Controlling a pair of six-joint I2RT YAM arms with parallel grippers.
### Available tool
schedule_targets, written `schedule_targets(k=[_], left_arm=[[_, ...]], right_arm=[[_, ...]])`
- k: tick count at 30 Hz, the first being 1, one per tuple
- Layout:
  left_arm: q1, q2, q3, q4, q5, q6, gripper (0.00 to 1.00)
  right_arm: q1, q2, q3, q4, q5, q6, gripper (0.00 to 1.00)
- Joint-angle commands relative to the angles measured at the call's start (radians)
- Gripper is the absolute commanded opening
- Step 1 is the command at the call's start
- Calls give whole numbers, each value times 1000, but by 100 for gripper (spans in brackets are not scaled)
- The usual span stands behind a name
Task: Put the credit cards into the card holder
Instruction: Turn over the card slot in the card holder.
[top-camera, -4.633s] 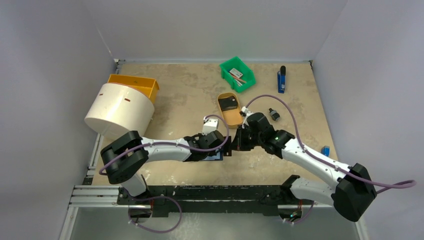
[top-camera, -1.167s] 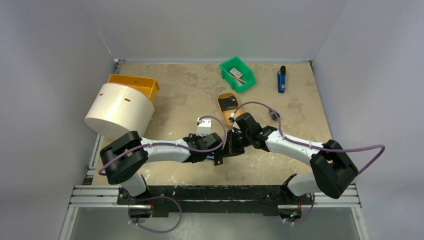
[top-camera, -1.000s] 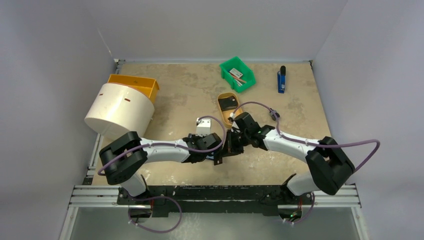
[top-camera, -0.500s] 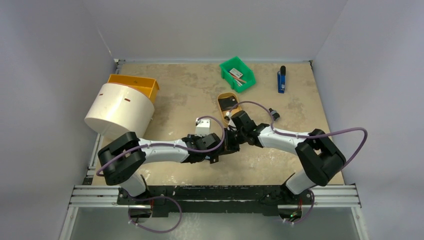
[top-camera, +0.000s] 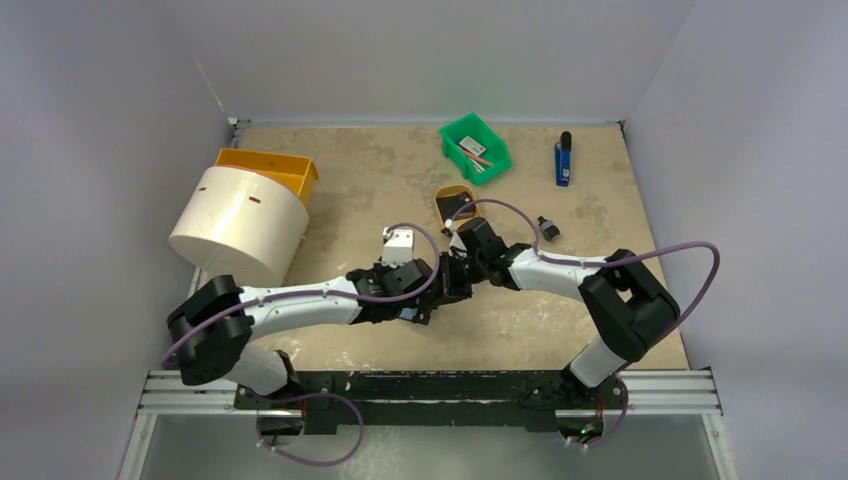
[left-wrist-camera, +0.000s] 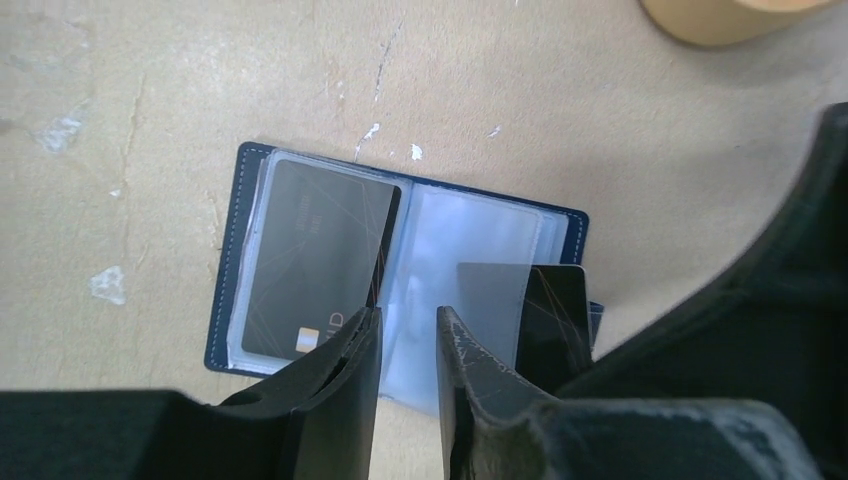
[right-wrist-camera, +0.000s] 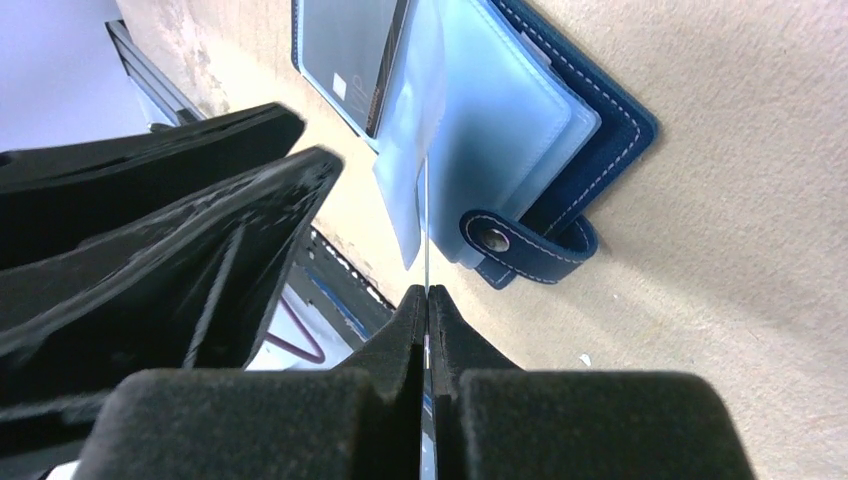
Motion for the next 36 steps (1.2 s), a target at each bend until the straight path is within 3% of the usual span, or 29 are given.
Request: schedule_targets(k=[1, 11, 19, 28, 36], left_arm=[[1, -102, 45, -75, -42, 10, 27], [1, -241, 10, -92, -70, -9, 25], [9, -180, -60, 22, -45, 8, 16], [71, -10, -119, 100, -53, -32, 7], [72, -81, -128, 72, -92, -77, 7]], right_arm=[[-1, 19, 65, 41, -37, -3, 0], [16, 133, 167, 56, -59, -4, 0], [20, 195, 188, 73, -41, 11, 0], [28, 51, 101, 39, -36, -6, 0], [101, -63, 51, -149, -57, -128, 0]])
